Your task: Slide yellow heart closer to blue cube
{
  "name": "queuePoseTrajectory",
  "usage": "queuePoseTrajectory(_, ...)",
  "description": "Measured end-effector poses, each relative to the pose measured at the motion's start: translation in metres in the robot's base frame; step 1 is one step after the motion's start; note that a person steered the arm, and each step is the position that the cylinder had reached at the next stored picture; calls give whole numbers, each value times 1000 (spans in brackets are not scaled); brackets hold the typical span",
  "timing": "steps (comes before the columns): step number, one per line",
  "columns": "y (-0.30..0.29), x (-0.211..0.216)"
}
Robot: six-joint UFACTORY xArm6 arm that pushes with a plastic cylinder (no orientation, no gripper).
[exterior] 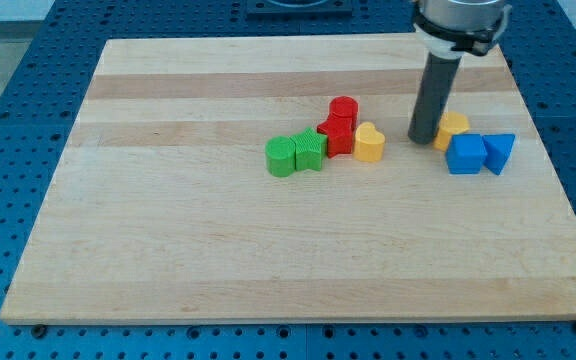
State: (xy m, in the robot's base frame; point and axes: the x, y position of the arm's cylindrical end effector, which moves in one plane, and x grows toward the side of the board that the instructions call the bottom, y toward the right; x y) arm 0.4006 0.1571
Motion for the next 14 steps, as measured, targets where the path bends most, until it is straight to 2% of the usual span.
queuePoseTrajectory(3, 30, -4)
queuePoseTrajectory(5, -25, -1)
queuePoseTrajectory(7, -53, 39)
queuePoseTrajectory(8, -95, 58)
queuePoseTrajectory(10, -146, 56)
queuePoseTrajectory(13, -107, 13)
queuePoseTrajectory(14, -80, 14)
